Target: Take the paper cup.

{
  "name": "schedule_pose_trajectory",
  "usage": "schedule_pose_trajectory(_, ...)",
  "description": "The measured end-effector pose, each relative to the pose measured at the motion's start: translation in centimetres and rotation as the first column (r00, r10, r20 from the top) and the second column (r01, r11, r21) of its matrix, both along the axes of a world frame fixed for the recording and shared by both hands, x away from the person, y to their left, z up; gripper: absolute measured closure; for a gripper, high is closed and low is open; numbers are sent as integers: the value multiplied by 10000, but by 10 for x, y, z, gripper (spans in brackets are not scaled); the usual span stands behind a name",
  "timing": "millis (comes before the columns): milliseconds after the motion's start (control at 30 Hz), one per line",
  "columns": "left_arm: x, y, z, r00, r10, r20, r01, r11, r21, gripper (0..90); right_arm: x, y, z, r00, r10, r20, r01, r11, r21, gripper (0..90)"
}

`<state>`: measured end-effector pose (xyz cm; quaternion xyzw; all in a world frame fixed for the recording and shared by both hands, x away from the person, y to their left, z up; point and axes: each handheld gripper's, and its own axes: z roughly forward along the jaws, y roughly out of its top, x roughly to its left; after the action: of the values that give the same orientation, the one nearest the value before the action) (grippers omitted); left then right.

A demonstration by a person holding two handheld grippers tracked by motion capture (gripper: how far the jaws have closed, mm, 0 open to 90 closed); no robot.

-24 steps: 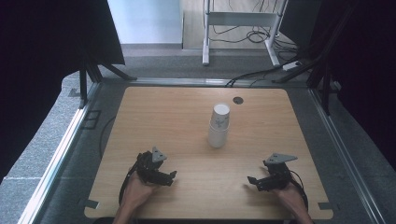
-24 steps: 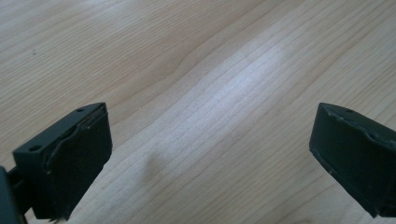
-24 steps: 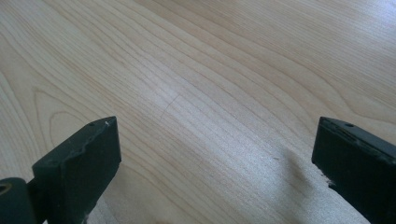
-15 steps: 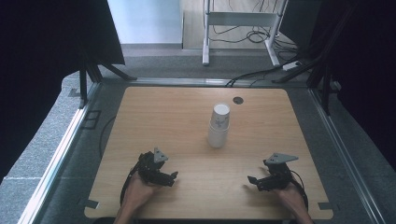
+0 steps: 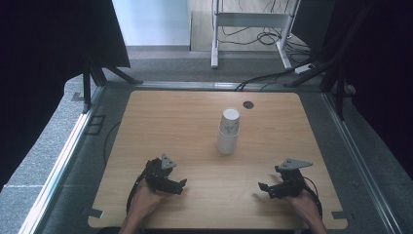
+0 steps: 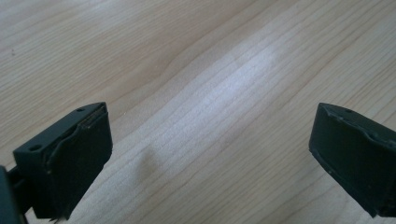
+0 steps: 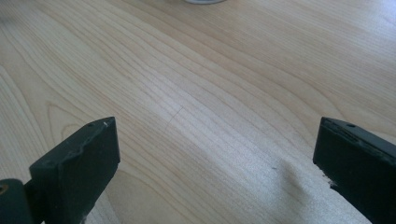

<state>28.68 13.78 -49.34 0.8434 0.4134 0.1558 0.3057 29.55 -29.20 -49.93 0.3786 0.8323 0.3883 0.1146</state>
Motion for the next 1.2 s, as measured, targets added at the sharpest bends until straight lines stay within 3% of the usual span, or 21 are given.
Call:
schedule_pose_trajectory(533,5,1,5,9994,-239,261,239,9997,26,12,5,-2,11,9990,202,410,-188,9992,-343,0)
schedule_pose_trajectory(1200,15,-4,18,9945,-739,747,758,9969,-233,24,16,-5,27,9980,525,355,-532,9984,196,0)
